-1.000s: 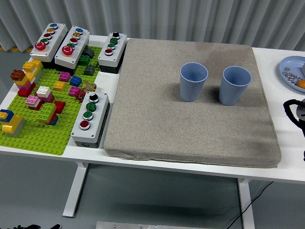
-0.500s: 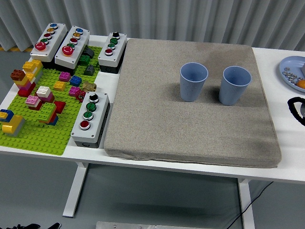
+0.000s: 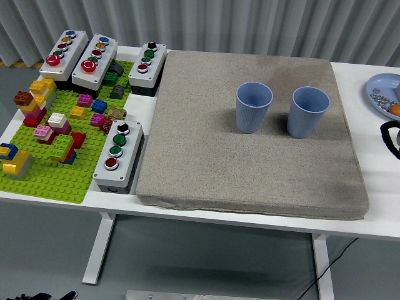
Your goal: Pick cup pour cup place
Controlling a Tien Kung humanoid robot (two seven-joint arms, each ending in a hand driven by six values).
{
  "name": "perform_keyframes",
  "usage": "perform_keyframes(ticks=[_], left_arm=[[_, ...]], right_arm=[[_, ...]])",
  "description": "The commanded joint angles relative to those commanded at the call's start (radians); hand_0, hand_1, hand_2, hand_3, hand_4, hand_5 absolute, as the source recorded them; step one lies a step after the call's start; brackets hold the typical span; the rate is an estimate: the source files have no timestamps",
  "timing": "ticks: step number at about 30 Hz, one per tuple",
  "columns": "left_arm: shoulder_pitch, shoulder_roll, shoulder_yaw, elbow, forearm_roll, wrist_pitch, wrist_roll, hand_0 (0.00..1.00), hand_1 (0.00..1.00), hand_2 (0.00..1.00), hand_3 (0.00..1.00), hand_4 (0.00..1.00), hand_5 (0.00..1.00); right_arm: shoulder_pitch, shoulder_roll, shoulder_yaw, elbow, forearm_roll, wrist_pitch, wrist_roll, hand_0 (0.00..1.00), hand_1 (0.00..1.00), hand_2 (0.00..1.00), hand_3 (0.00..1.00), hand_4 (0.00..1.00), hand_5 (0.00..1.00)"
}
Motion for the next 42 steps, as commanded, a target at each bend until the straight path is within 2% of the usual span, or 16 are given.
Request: perform_keyframes(ticks=[1, 6, 7, 12, 13, 19, 42], left_arm=[[0.0, 0.001, 0.002, 0.0, -0.001, -0.001, 0.001, 0.768, 0.752, 0.804, 0.643, 0.501, 0.958], [0.003, 0.003, 0.012, 0.0, -0.006, -0.003, 0.003, 0.768, 0.752, 0.804, 0.643, 0.501, 0.958], [0.003, 0.004, 0.014, 0.0, -0.008, -0.003, 0.004, 0.768, 0.752, 0.804, 0.643, 0.501, 0.958], [0.005, 0.003, 0.025, 0.0, -0.019, -0.005, 0.005, 0.768, 0.752, 0.804, 0.643, 0.501, 0.958], [0.004, 0.003, 0.026, 0.0, -0.02, -0.005, 0.004, 0.768, 0.753, 0.805, 0.643, 0.502, 0.957], [-0.001, 0.002, 0.023, 0.0, -0.021, -0.005, 0.003, 0.768, 0.753, 0.804, 0.644, 0.501, 0.954], [-0.001, -0.001, 0.011, 0.0, -0.014, -0.007, 0.003, 0.768, 0.753, 0.806, 0.644, 0.501, 0.954]], right_arm=[[-0.001, 0.001, 0.0, 0.003, 0.0, -0.009, -0.009, 0.898, 0.791, 0.784, 0.773, 0.847, 0.51], [-0.004, 0.004, -0.01, 0.011, -0.01, -0.013, -0.047, 0.898, 0.791, 0.784, 0.773, 0.847, 0.51], [-0.005, 0.004, -0.012, 0.013, -0.015, -0.013, -0.058, 0.905, 0.793, 0.79, 0.763, 0.817, 0.889], [-0.006, 0.005, -0.015, 0.014, -0.027, -0.013, -0.069, 0.905, 0.793, 0.79, 0.763, 0.817, 0.889], [-0.005, 0.005, -0.015, 0.014, -0.029, -0.012, -0.07, 0.918, 0.795, 0.798, 0.768, 0.812, 0.926], [0.0, 0.004, -0.007, 0.01, -0.039, -0.01, -0.091, 0.93, 0.799, 0.803, 0.772, 0.808, 0.938], [0.001, 0.003, -0.004, 0.01, -0.046, -0.003, -0.1, 0.935, 0.809, 0.809, 0.778, 0.796, 0.933]])
